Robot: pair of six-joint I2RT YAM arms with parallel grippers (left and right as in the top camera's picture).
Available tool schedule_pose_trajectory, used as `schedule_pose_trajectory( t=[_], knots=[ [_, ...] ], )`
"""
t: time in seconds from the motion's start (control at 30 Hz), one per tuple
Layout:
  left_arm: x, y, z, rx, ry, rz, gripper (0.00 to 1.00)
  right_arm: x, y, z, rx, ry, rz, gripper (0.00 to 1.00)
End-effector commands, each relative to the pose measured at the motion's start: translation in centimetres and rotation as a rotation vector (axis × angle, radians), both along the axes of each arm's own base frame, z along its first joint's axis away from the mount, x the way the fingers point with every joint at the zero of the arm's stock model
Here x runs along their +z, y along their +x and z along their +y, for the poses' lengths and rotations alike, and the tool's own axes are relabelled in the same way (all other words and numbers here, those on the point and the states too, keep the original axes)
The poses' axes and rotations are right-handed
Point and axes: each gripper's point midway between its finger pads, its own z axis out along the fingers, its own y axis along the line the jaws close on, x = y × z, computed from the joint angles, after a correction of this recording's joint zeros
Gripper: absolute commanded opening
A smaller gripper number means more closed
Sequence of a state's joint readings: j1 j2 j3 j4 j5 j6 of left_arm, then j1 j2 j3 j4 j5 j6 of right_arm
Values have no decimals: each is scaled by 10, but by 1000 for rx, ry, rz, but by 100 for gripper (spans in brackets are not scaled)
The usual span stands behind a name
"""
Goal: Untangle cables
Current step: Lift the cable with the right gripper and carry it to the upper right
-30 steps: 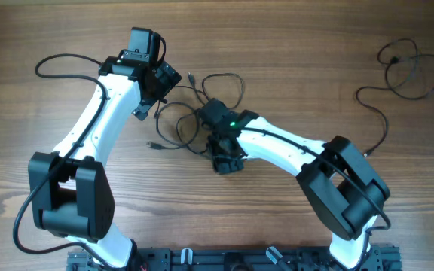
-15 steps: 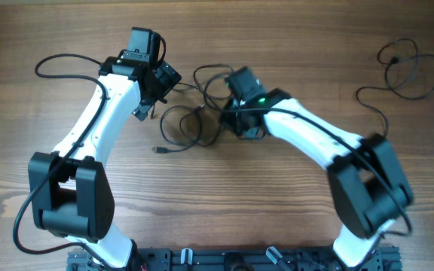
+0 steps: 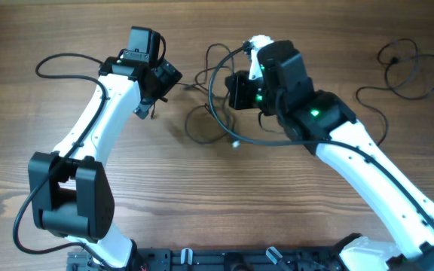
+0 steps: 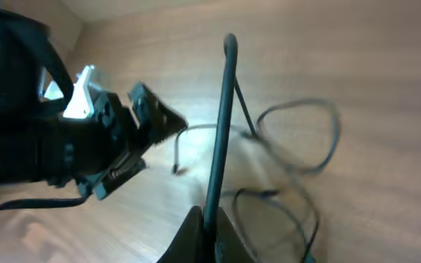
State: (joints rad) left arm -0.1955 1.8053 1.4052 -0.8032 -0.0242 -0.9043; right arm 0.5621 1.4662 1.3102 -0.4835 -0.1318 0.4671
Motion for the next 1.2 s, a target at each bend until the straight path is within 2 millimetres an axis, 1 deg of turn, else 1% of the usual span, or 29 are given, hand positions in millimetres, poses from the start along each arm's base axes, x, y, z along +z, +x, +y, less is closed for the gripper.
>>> schedule_pose_trajectory(
  t=[0.0, 0.03, 0.07, 0.1, 0.13, 0.2, 0.27, 0.3, 0.33, 0.37, 0.43, 0.47, 0.5, 0.57, 0.67, 0.73, 0.77, 0.83, 0.93, 1.03, 1.07, 1.17],
  knots=[
    [-3, -4, -17, -146, -52, 17, 92, 50, 12, -12, 25, -92, -254, 4],
    [-4, -5, -19, -170, -54, 21, 89, 63, 15, -9, 43, -95, -325, 4],
    [0, -4, -33, -294, -93, -5, 88, 73, 17, -8, 53, -96, -376, 4],
    [5, -3, -48, -412, -141, -37, 85, 81, 19, -7, 56, -92, -412, 4],
    [11, -5, -64, -528, -202, -74, 83, 85, 20, -6, 54, -84, -425, 4],
    [28, -11, -95, -691, -361, -142, 83, 90, 22, -5, 49, -70, -442, 4],
    [47, -18, -117, -747, -523, -177, 81, 96, 24, -4, 45, -58, -465, 4],
    [51, -20, -121, -738, -566, -173, 79, 99, 24, -4, 44, -51, -477, 4],
    [51, -20, -122, -714, -578, -160, 77, 103, 25, -3, 41, -43, -492, 4],
    [50, -21, -123, -690, -589, -142, 76, 111, 26, -3, 42, -36, -524, 4],
    [49, -25, -127, -693, -590, -125, 71, 116, 26, -2, 45, -37, -547, 4],
    [46, -28, -129, -690, -583, -107, 66, 116, 27, -2, 44, -35, -548, 4],
    [39, -32, -129, -651, -562, -64, 59, 116, 27, -2, 44, -36, -548, 4],
    [26, -37, -128, -583, -510, 3, 54, 116, 27, -2, 44, -34, -550, 4],
    [18, -40, -138, -585, -478, 20, 52, 119, 28, -1, 42, -29, -558, 4],
    [15, -35, -144, -588, -456, 3, 51, 119, 27, -2, 42, -29, -558, 4],
    [10, -31, -145, -555, -436, 1, 46, 118, 27, -2, 43, -30, -558, 4],
    [5, -22, -142, -521, -408, -13, 36, 118, 27, -2, 43, -31, -557, 4],
    [0, -18, -141, -500, -398, -13, 22, 120, 28, -1, 41, -27, -565, 4],
    [-15, -12, -135, -480, -353, -2, 6, 122, 28, -1, 40, -23, -572, 4],
    [-18, -12, -133, -473, -347, 6, 4, 124, 28, -1, 38, -19, -579, 4],
    [-19, -17, -120, -444, -348, 43, 4, 134, 30, -4, 35, -43, -637, 4]
  ],
)
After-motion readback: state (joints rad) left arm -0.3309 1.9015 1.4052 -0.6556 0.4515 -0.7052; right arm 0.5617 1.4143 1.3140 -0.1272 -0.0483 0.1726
